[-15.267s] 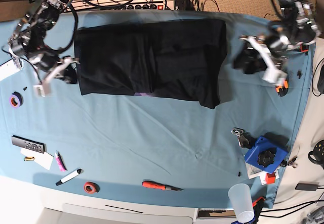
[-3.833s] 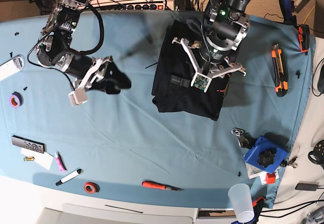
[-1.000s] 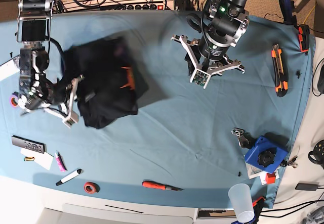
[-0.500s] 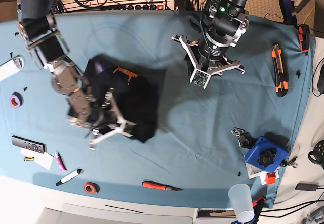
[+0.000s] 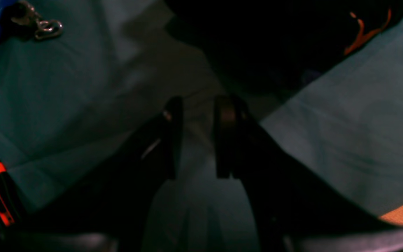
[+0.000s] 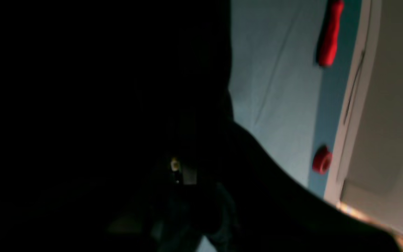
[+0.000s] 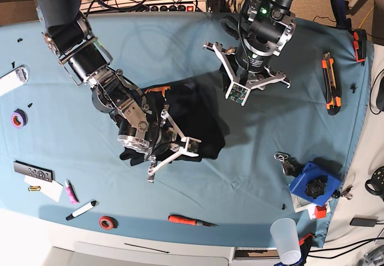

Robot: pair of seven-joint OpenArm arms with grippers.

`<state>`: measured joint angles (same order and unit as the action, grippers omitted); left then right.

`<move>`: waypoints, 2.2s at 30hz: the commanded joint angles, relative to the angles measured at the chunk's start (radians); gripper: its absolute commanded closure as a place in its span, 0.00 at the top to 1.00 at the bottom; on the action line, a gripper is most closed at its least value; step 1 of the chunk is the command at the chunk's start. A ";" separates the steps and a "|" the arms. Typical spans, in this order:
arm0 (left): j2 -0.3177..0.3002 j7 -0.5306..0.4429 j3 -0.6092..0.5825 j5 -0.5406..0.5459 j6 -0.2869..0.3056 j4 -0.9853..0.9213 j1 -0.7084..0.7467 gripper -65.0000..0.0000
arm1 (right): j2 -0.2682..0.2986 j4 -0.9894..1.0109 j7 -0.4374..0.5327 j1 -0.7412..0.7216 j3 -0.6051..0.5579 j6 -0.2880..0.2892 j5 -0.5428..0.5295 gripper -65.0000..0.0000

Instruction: Layout the t-shirt on the table in an organized manner, then fold the t-shirt properly

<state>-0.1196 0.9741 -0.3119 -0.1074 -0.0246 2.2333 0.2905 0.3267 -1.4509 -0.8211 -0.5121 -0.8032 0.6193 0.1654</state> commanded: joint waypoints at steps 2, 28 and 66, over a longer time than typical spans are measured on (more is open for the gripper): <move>0.003 -0.025 0.001 -0.003 -0.001 0.017 -0.003 0.27 | 0.003 -0.013 -0.005 -0.033 0.013 -0.019 0.009 0.16; 0.003 -0.249 0.000 0.145 0.202 -0.231 -0.161 0.00 | -0.067 -0.016 -0.150 0.037 0.219 -0.544 -0.016 0.00; 0.153 -0.218 0.001 0.243 0.287 -0.632 -0.310 0.00 | -0.155 -0.122 -0.080 0.481 0.838 -0.055 -0.604 0.00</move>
<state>0.0292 0.7589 -0.3119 0.1364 0.2615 1.5867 -0.0105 0.1654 -1.5597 -0.9031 -0.0212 0.0307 0.5652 -0.4412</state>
